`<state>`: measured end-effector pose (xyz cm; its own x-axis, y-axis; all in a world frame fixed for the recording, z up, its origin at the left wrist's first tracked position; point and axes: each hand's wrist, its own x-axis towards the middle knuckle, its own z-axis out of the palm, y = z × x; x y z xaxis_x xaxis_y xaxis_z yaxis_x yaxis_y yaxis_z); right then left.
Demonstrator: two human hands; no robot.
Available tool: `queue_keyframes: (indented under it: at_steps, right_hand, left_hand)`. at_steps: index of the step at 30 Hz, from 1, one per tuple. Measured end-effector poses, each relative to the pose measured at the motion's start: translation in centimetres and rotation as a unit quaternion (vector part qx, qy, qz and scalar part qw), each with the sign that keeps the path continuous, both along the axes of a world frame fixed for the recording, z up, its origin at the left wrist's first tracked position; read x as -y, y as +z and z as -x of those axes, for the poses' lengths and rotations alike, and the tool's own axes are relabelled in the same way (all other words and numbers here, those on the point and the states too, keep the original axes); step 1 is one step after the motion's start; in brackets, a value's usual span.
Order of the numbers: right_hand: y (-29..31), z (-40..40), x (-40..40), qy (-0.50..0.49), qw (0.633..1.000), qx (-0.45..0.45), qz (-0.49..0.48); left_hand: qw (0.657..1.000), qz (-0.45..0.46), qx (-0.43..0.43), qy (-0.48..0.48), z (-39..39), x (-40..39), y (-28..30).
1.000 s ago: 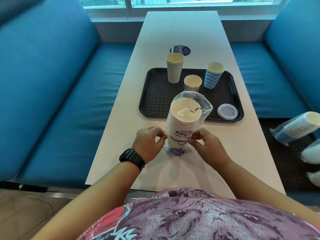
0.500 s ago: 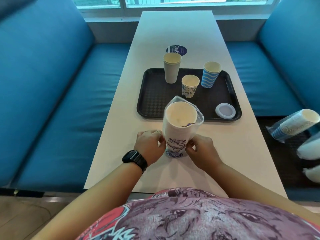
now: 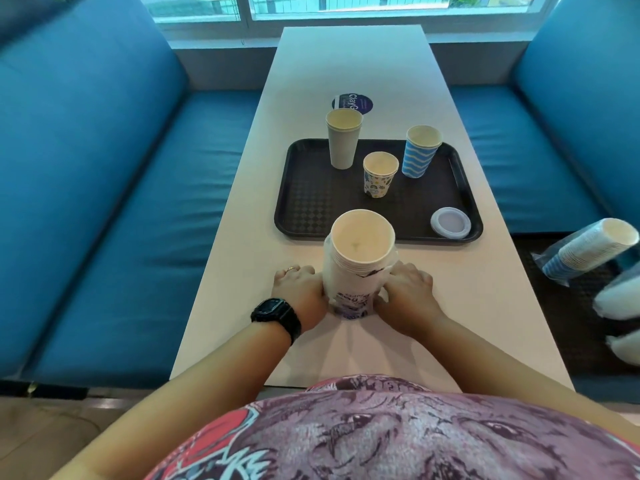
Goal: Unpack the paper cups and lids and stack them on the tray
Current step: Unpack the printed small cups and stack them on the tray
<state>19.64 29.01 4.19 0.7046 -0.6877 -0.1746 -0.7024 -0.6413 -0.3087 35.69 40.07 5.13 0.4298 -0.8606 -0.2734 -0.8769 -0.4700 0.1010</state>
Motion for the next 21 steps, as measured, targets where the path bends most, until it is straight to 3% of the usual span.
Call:
queue_keyframes:
  at_steps: [3,5,7,9,15,21]
  right_hand:
    - [2.4,1.2,0.8,-0.012,0.991,0.057,-0.119]
    - [4.2,2.0,1.0,0.011,0.974,0.123,-0.189]
    - [5.5,2.2,1.0,0.03,0.957,0.169,-0.233]
    - [6.0,1.8,0.8,0.037,0.945,0.211,-0.247]
    - [4.2,-0.9,-0.4,0.025,0.916,0.298,-0.269]
    - [0.9,-1.5,-0.5,-0.02,0.934,0.241,-0.264]
  left_hand:
    - [0.998,-0.008,-0.063,0.028,-1.6,-1.6,0.5]
    - [0.979,0.027,-0.2,0.04,-2.6,-2.7,1.6]
    - [0.932,0.135,-0.334,0.034,-2.6,-3.1,3.5]
    - [0.888,0.248,-0.388,0.014,-1.6,-2.6,5.1]
    - [0.82,0.393,-0.414,0.045,2.9,0.3,5.7]
    - [0.844,0.364,-0.371,0.134,3.9,0.2,2.7]
